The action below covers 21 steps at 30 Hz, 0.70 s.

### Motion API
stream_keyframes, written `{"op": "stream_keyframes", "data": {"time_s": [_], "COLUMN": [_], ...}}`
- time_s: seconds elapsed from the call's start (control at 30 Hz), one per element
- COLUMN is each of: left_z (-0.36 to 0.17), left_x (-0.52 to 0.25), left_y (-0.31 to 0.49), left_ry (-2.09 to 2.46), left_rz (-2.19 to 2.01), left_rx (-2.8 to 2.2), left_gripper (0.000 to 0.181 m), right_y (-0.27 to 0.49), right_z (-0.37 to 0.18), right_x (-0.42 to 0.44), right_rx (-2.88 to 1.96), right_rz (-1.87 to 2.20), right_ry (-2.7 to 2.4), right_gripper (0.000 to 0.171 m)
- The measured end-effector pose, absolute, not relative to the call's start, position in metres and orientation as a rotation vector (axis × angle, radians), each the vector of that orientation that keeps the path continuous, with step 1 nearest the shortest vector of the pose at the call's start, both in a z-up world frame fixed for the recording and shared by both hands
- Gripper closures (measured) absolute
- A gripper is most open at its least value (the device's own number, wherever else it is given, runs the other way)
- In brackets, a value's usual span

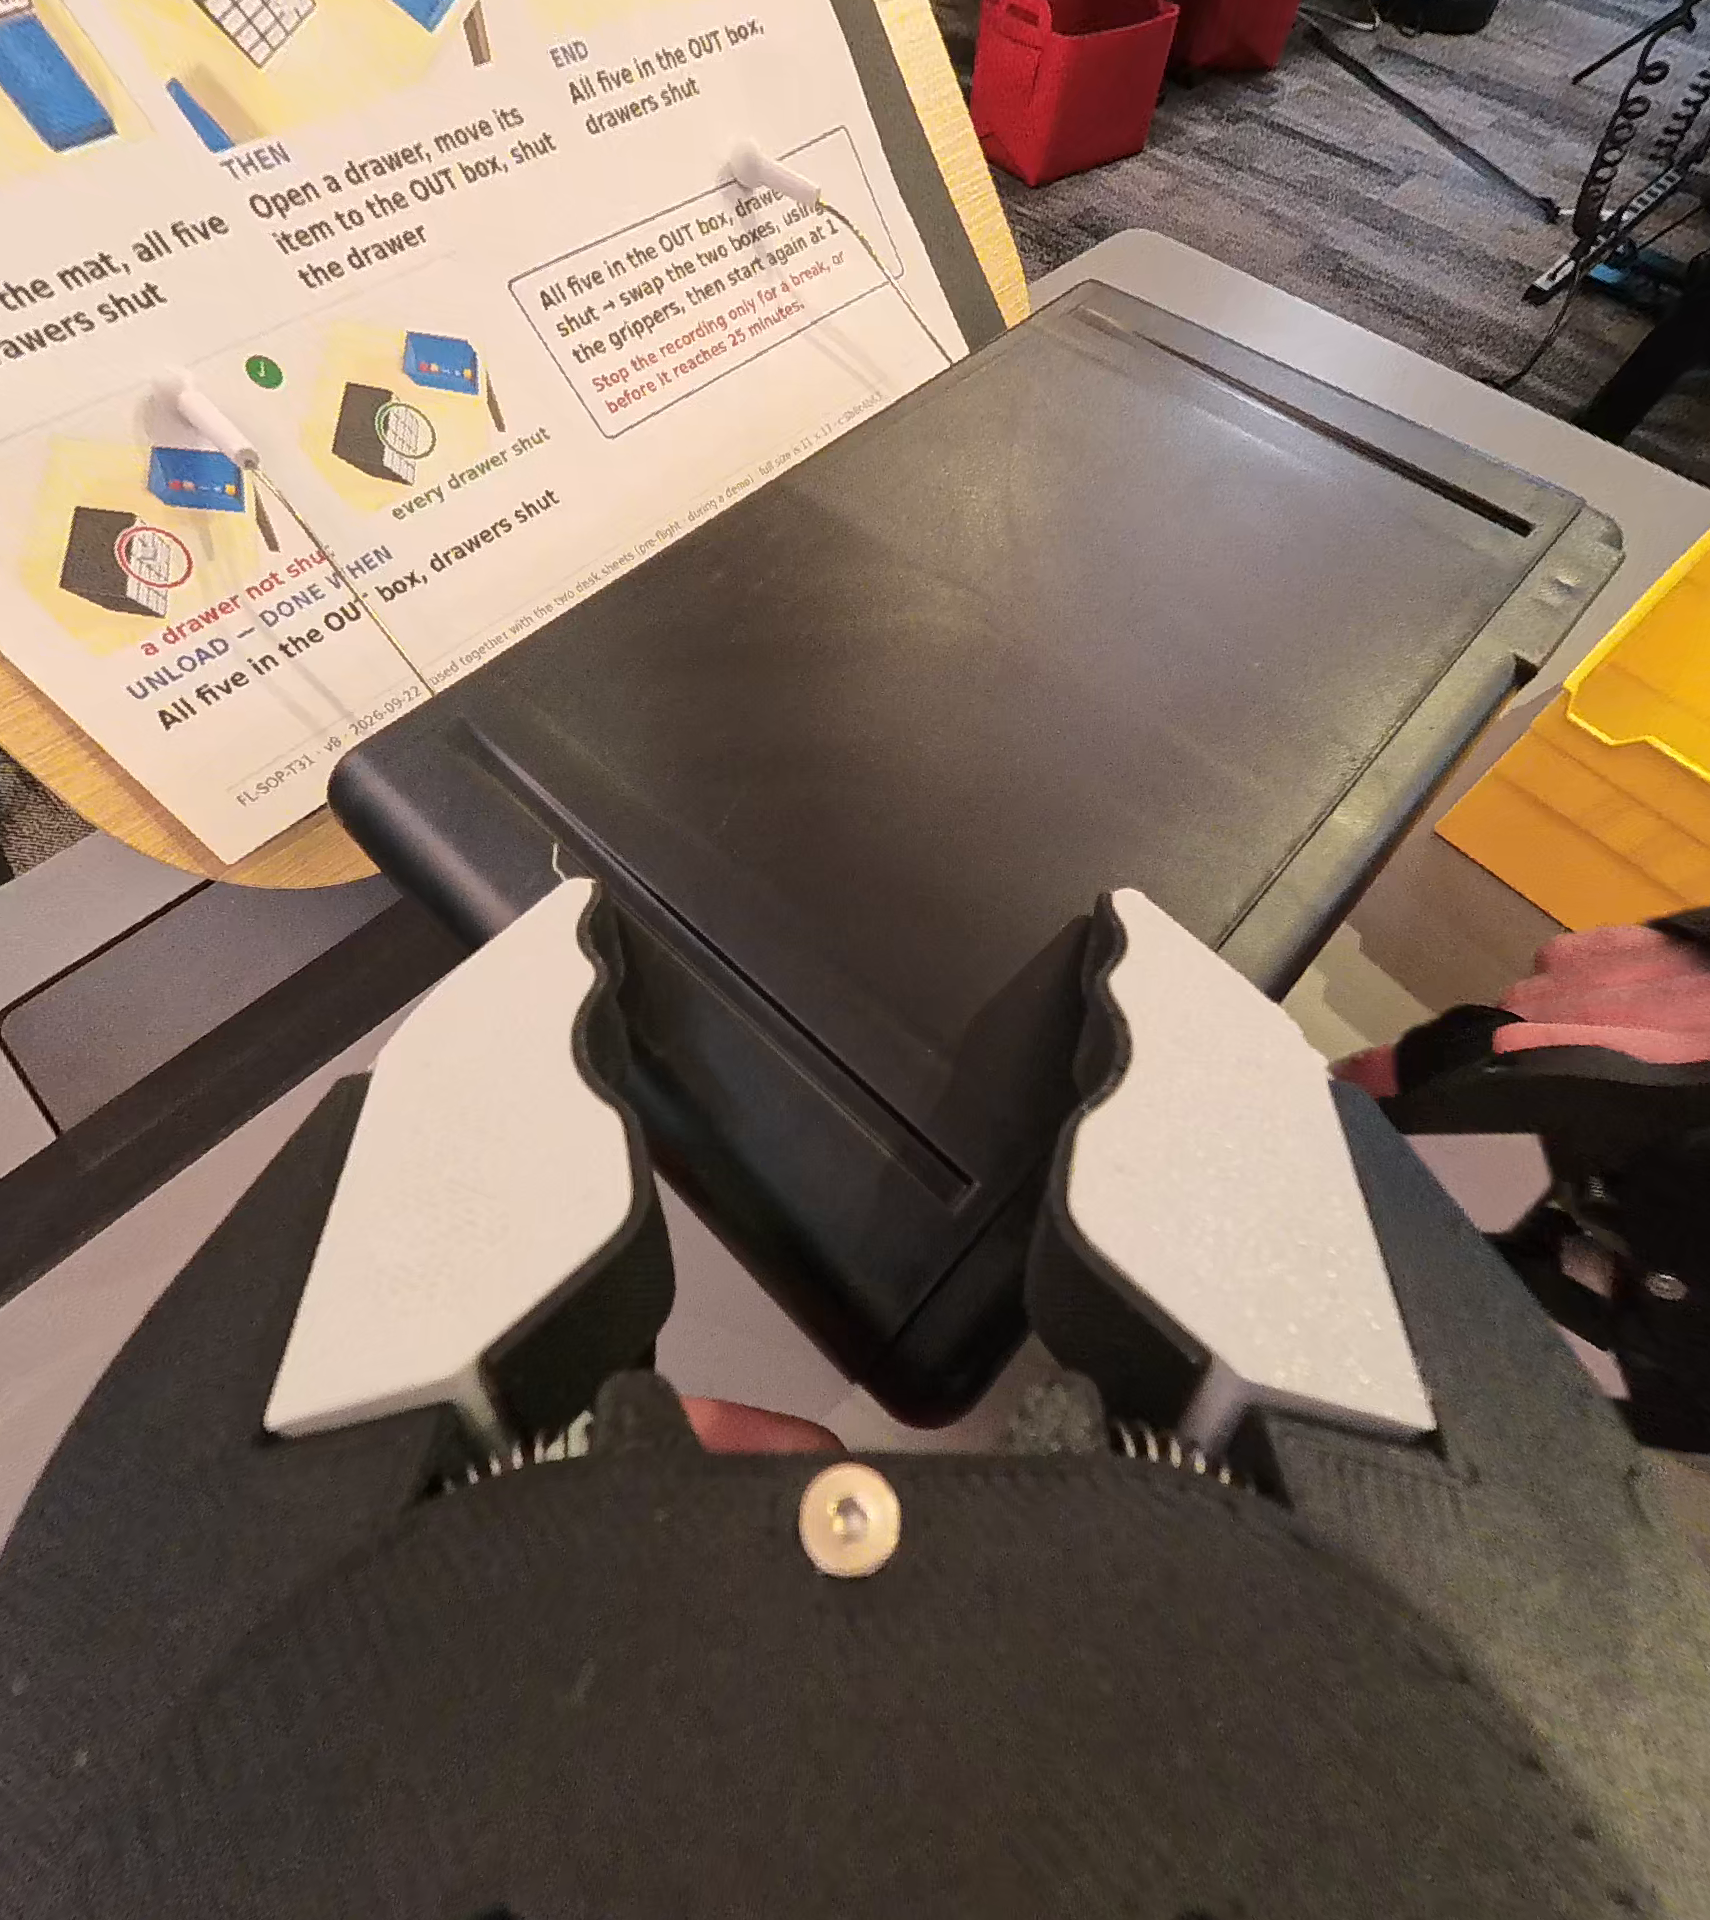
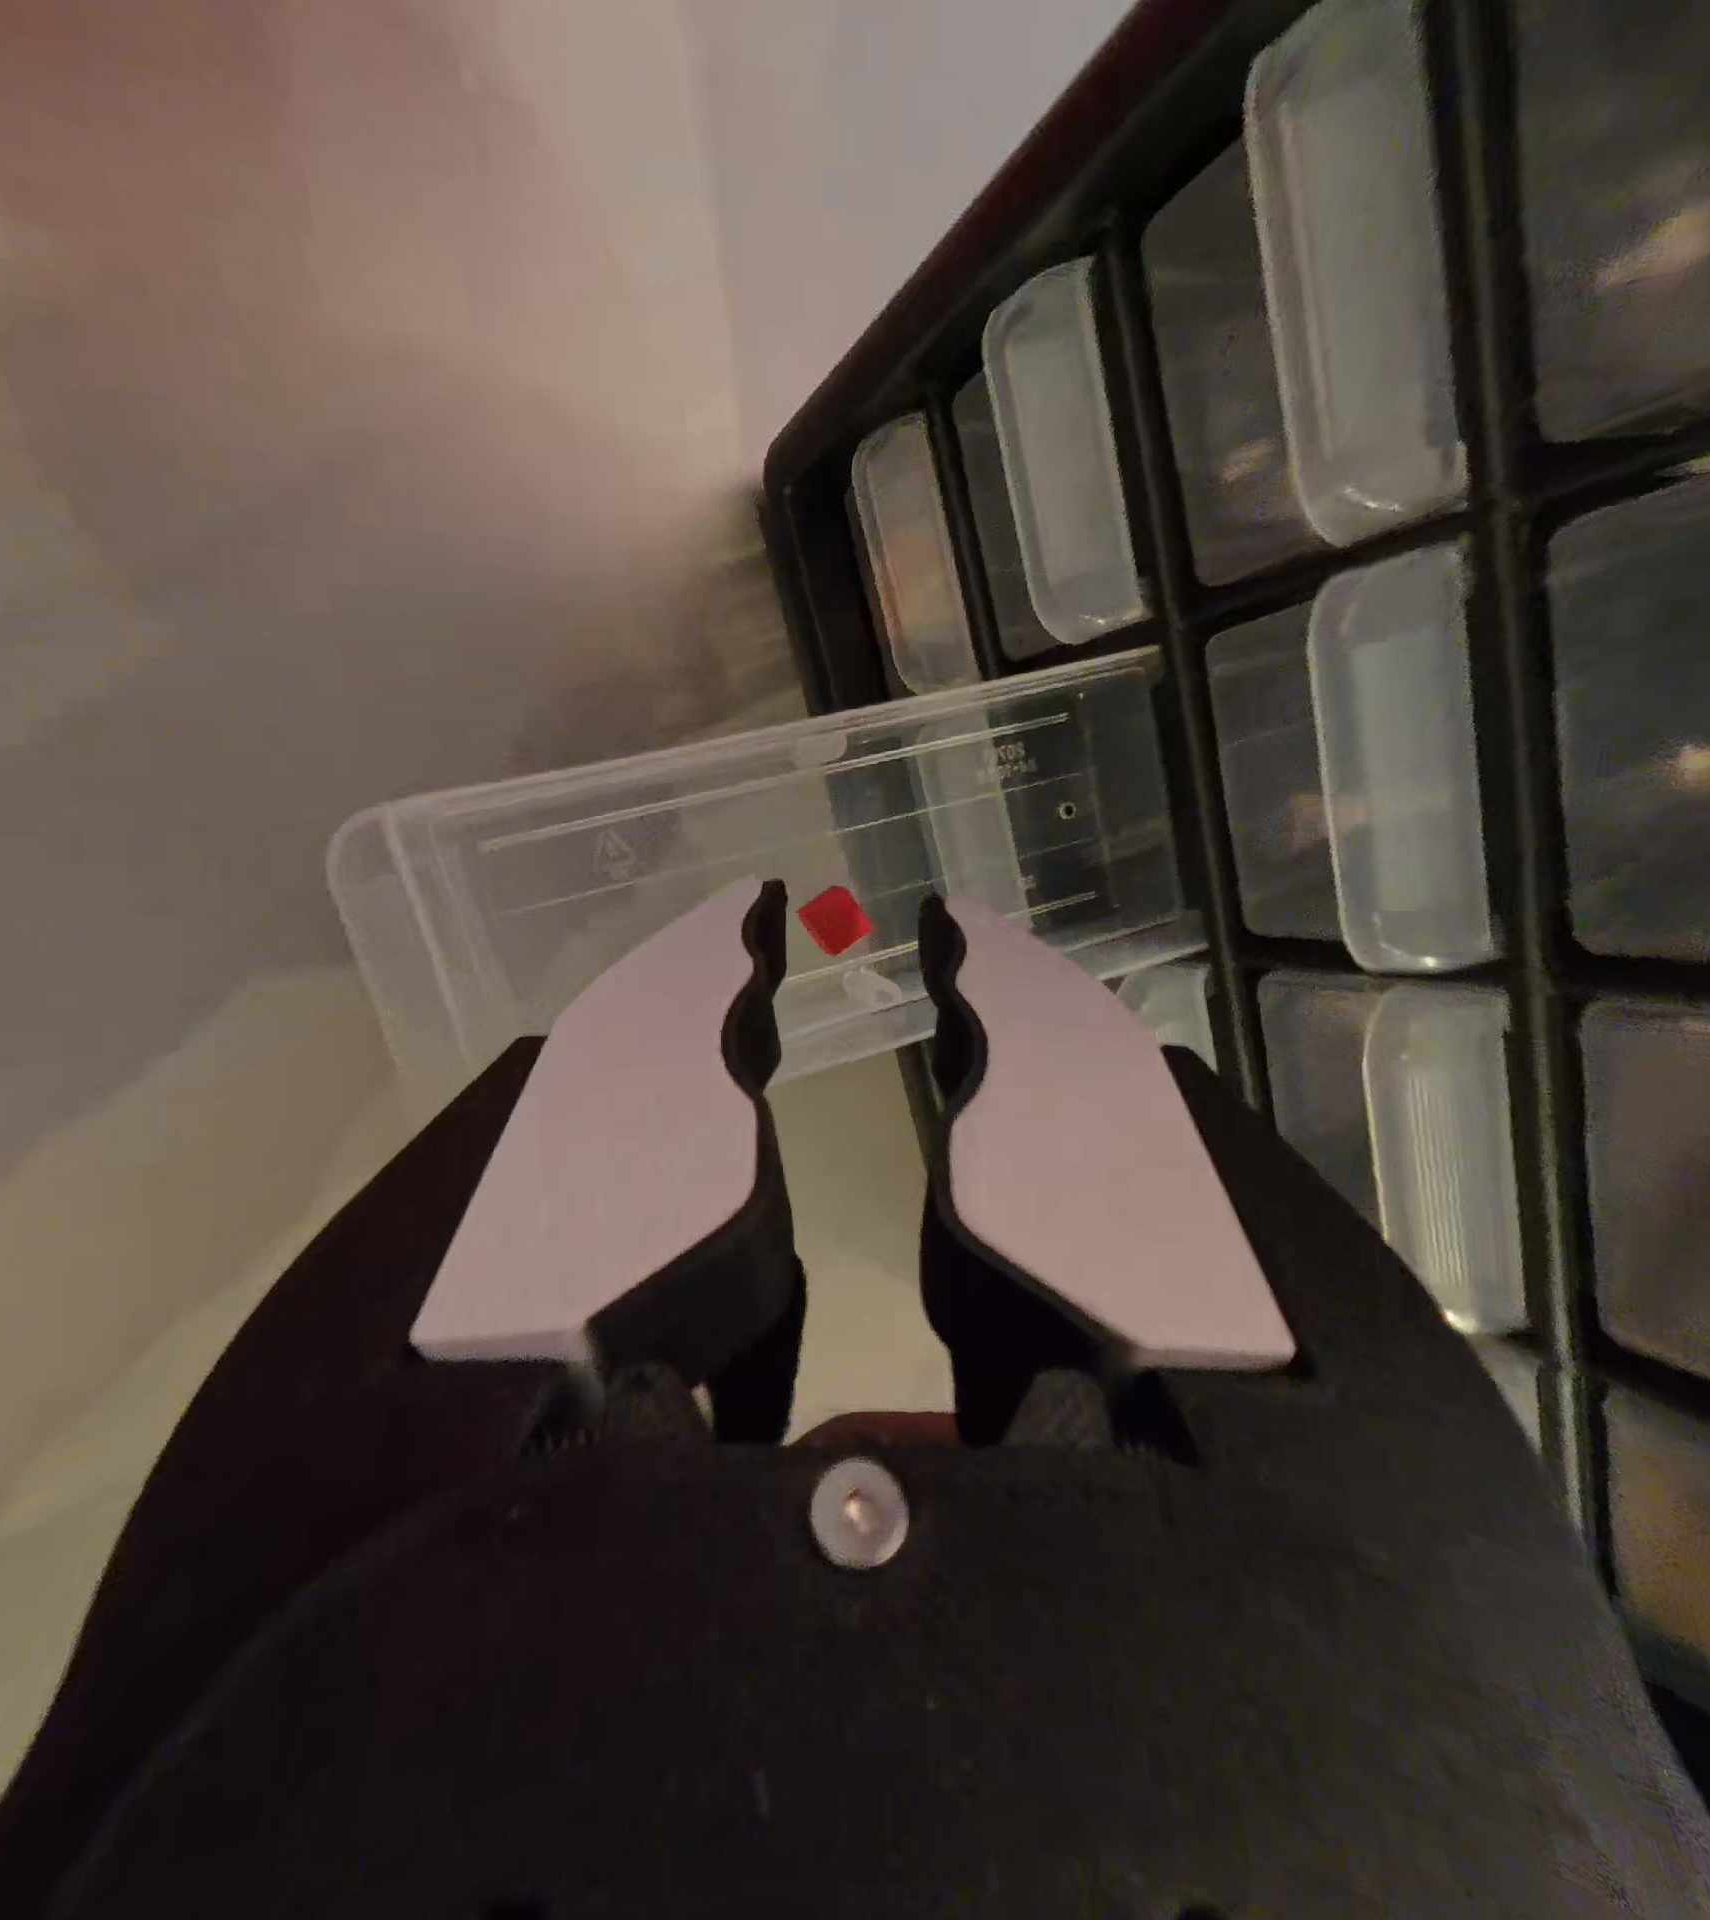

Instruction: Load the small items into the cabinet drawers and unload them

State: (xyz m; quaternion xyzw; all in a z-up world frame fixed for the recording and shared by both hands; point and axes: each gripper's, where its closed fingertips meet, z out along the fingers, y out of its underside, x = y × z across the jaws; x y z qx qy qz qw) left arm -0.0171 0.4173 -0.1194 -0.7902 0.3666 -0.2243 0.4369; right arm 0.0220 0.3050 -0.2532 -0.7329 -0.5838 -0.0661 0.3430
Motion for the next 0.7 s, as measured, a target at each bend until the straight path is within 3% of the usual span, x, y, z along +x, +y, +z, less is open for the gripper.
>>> {"op": "stream_keyframes", "data": {"time_s": [0.03,0.3,0.47,0.7], "left_z": [-0.119,-0.119,-0.119,-0.119], "left_x": [-0.017,-0.017,-0.017,-0.017], "left_y": [0.417,0.417,0.417,0.417], "left_ry": [0.912,0.913,0.913,0.912], "left_rz": [-0.558,-0.561,-0.561,-0.561], "left_rx": [-1.965,-1.959,-1.959,-1.960], "left_gripper": [0.095,0.095,0.095,0.095], "right_y": [0.307,0.310,0.312,0.312], "right_z": [-0.256,-0.272,-0.272,-0.273], "right_x": [0.022,0.031,0.031,0.028], "right_rx": [-1.911,-1.924,-1.894,-1.881], "right_rz": [-0.171,-0.292,-0.346,-0.333], "right_ry": [-1.552,-1.857,-1.940,-1.979], "right_gripper": [0.147,0.150,0.162,0.156]}}
